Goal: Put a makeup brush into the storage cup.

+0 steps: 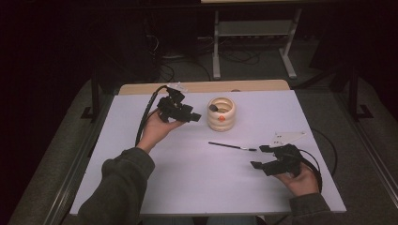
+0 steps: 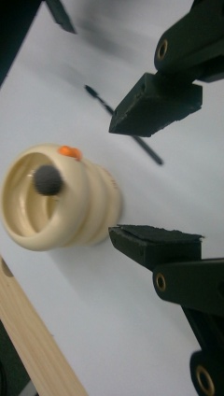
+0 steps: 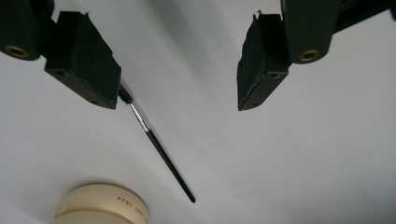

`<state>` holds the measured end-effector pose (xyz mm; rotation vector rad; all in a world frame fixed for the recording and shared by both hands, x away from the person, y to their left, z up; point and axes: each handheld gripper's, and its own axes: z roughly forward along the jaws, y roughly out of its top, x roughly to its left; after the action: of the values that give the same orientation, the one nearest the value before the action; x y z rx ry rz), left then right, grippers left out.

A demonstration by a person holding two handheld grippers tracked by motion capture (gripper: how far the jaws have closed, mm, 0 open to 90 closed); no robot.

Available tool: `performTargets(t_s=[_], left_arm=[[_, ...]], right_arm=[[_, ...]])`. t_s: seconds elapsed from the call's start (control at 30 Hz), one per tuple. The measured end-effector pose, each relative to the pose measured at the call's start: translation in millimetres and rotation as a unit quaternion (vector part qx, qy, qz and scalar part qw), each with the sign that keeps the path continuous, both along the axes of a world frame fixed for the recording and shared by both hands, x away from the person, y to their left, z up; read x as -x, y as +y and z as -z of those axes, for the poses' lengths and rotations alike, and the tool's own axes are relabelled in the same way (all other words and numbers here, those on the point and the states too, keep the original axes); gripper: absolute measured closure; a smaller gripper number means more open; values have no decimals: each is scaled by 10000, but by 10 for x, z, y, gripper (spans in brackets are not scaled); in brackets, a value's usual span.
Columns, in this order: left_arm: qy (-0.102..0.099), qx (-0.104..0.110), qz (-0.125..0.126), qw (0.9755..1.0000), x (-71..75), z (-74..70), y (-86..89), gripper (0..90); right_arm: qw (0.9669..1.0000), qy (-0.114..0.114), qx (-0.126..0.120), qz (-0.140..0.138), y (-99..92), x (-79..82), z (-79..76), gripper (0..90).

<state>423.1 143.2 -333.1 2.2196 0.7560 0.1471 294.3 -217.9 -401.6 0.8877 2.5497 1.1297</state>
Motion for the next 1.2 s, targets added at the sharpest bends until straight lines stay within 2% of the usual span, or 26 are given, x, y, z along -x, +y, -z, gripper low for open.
performTargets(t_s=[0.1, 0.13, 0.27, 0.33, 0.4, 0.47, 0.57, 0.6, 0.63, 0.77, 0.8, 0.83, 0.9, 0.97, 1.07, 1.1, 1.2], left_arm=[[13, 93, -46, 9999, 124, 39, 79, 414], [-22, -4, -6, 10000, 159, 46, 103, 413], [54, -98, 37, 9999, 303, 104, 162, 391], [13, -225, 107, 9997, 357, 131, 202, 380], [25, -197, 90, 9998, 415, 166, 231, 377], [11, -282, 116, 9995, 465, 201, 269, 365], [46, -179, 63, 9998, 556, 260, 332, 364], [-16, -244, 89, 9997, 582, 269, 363, 363], [-27, -166, 37, 9999, 619, 288, 376, 363], [-89, -213, 100, 9997, 742, 323, 453, 359], [-104, -152, 64, 9998, 778, 332, 458, 359], [-124, -209, 129, 9996, 804, 327, 478, 358], [-163, -115, 95, 9998, 868, 336, 485, 357], [-247, -201, 156, 9994, 915, 335, 506, 354], [-245, -174, 172, 9994, 992, 354, 527, 351], [-240, -105, 120, 9996, 1020, 367, 524, 350], [-277, -166, 156, 9994, 1076, 392, 539, 348]], right_arm=[[10000, 1, 45, 49, -19, 27, -3, 293], [10000, -34, 52, 48, -24, 33, -4, 293], [9999, -68, 56, 99, -28, 69, -30, 294], [9999, -90, 50, 105, -26, 72, -35, 294], [9999, -93, 57, 95, -23, 70, -35, 294], [9999, -60, 79, 109, -20, 70, -32, 293], [9999, -40, 60, 91, -19, 61, -32, 293], [9999, -34, 53, 83, -13, 57, -35, 291], [9999, -40, 69, 70, -7, 53, -39, 289], [9999, -67, 92, 21, 28, 28, -72, 289], [9999, -89, 89, 18, 37, 21, -86, 289], [9999, -96, 91, 11, 44, 13, -98, 289], [9999, -104, 110, -15, 56, -7, -111, 289], [9999, -72, 145, -21, 68, -25, -114, 289], [9999, -42, 167, -17, 74, -51, -122, 289], [9998, -38, 189, -23, 75, -62, -127, 289], [9997, 10, 230, -43, 71, -96, -154, 284]])
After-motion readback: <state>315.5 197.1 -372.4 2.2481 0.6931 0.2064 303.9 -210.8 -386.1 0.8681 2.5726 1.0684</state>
